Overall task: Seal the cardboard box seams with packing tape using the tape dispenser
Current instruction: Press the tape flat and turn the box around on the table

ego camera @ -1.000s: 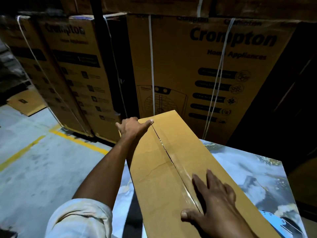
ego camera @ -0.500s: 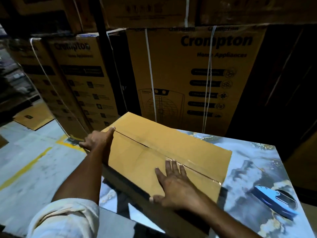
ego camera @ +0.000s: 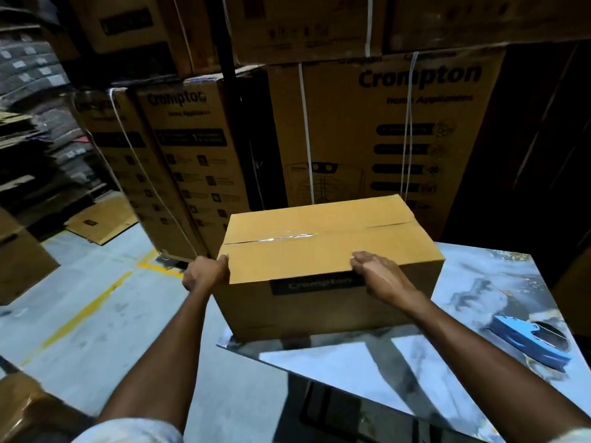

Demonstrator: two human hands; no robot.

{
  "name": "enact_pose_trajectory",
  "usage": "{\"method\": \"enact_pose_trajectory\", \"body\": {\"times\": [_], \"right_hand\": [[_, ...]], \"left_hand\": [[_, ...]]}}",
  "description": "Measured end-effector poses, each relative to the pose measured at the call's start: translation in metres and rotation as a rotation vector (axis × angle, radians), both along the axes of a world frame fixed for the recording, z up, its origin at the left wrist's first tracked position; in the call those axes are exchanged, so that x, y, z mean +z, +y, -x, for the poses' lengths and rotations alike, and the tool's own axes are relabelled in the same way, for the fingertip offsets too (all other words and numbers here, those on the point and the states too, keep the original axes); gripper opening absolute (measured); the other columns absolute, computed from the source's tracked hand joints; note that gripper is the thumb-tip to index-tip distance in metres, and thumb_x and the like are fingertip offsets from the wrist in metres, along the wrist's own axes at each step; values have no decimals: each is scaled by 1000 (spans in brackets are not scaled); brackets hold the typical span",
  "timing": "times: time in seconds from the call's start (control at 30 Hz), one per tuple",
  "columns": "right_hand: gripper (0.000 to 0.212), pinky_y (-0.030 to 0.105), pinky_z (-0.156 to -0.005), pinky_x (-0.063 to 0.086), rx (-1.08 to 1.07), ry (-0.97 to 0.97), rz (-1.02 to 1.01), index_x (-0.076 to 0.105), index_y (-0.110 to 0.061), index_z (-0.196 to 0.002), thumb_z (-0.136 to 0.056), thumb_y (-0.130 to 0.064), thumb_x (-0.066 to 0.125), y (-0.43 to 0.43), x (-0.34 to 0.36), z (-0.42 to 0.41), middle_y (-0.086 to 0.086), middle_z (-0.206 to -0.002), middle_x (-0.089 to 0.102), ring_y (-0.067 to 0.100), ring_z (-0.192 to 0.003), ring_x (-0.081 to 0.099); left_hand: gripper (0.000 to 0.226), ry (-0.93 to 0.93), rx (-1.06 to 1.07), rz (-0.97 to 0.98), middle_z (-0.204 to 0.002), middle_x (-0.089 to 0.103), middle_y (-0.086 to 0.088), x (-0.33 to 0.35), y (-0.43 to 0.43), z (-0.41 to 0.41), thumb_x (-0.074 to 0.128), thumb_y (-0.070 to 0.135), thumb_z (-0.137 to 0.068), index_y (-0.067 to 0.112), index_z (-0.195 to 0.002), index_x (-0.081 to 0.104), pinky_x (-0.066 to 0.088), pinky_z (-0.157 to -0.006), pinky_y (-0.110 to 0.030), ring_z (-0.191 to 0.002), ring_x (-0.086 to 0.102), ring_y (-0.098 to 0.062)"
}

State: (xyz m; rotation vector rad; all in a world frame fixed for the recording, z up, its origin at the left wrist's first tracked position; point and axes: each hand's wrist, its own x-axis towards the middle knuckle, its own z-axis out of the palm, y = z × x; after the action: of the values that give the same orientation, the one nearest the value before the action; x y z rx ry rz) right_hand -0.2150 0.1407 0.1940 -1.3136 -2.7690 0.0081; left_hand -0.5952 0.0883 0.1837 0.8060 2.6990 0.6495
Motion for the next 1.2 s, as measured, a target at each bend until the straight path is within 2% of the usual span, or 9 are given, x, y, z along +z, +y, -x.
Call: {"method": "enact_pose_trajectory", "body": {"times": [0.2,0.4,0.57,0.73,0.87,0.93,1.03,1.13,1.2], "right_hand": [[76,46,-124,3,-190,37,56,13,-7,-159,-92,6,46,19,-26,38,18,-167,8,33,-155,4],[82,38,-118,-18,-124,198,41,22,-13,-159,-87,6,55,-15,-41,128,12,-167,14,25,-155,7],[86,32,-120,-15,-212,347,27,42,-20,-151,-78,23,50,-10,-46,117,5,-161,33,23,-154,15],[84,36,-123,-5,-456,391,67,45,-18,-151,-77,23,49,-13,-42,98,8,-162,31,25,-154,16],[49,35,-124,12,-483,567,134,60,-5,-137,-90,3,49,-35,-32,111,17,-151,47,29,-145,38],[45,36,-122,22,-512,672,118,65,-2,-130,-95,-20,43,-51,-26,130,18,-143,55,29,-136,49],[55,43,-115,39,-566,669,94,64,-2,-129,-98,-41,42,-63,-28,166,19,-136,61,28,-124,58],[70,48,-123,22,-592,358,20,48,-13,-146,-95,-60,42,-58,-39,197,18,-150,46,34,-143,37],[69,47,-124,9,-570,197,12,33,-15,-153,-97,-47,56,-53,-45,206,18,-160,29,37,-151,20]], "left_hand": [[71,-167,-107,-125,-83,74,-13,-33,-9,-27,45,72,-83,8,-76,75,50,-69,-34,-82,68,-35],[55,-448,-84,-393,-65,68,-13,-34,-28,-62,63,50,-92,8,-57,62,54,-65,-36,-68,68,-35],[52,-659,-32,-451,-57,70,-9,-47,-24,-70,73,51,-80,8,-53,64,63,-66,-42,-60,72,-33],[43,-957,-258,-527,-59,67,-13,-52,-23,-110,72,30,-94,6,-62,59,60,-63,-42,-48,66,-26],[52,-442,-587,-479,-54,62,4,-57,-4,-76,78,52,-83,9,-57,63,46,-58,-29,-52,57,-14],[46,-171,-674,-488,-69,65,7,-54,9,-48,78,59,-78,17,-66,66,48,-64,-30,-67,61,-12],[32,180,-847,-547,-104,60,3,-50,33,-9,74,50,-88,20,-97,69,42,-88,-36,-101,54,-17],[56,321,-1048,-498,-146,47,-5,-48,60,25,74,43,-89,23,-138,57,30,-114,-47,-142,38,-26],[83,321,-1152,-361,-169,19,-3,-45,78,38,75,49,-87,29,-157,36,8,-126,-56,-158,6,-23]]}}
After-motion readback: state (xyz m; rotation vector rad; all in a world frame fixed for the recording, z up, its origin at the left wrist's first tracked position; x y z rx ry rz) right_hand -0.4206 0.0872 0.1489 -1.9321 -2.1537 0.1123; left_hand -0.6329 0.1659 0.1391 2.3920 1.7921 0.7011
